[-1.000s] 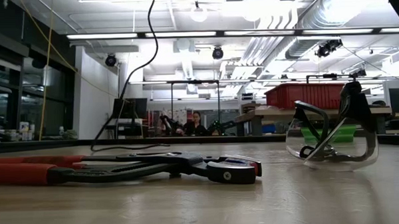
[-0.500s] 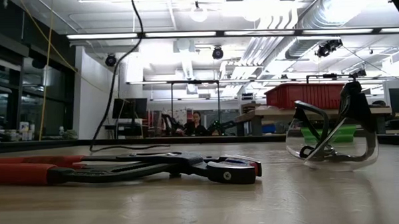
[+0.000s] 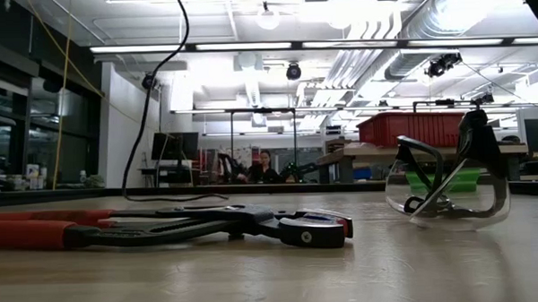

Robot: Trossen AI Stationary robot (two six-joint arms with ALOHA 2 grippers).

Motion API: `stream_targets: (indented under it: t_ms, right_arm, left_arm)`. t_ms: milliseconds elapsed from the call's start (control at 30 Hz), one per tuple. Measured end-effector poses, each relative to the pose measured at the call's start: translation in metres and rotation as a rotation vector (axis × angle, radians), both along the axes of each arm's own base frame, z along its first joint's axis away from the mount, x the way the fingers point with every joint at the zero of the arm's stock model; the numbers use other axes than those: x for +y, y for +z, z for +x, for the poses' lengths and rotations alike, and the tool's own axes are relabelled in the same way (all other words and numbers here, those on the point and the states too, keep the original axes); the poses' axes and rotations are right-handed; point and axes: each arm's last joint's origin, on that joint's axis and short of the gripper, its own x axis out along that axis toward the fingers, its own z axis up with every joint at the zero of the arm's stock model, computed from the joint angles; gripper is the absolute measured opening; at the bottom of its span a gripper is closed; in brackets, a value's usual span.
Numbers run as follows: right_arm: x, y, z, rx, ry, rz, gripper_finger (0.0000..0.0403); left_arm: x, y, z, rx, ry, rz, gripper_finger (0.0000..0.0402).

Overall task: Coil cords
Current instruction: Coil the black wire onto the black spool

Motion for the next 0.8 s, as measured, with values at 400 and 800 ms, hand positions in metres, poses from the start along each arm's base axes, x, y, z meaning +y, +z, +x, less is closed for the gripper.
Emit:
stream_targets:
  t_ms: [400,800]
  right_arm:
    - [-0.015,0.003,-0.002,-0.027,-0.043,-0.04,0.0]
    - [-0.03,-0.002,-0.004,0.045,-0.102,-0.143,0.0]
  left_arm:
    - [-0.02,-0.006,-0.002,0.077,-0.159,-0.12,0.0]
    - [-0.025,-0.018,-0.048,0.323,-0.111,-0.097,0.0]
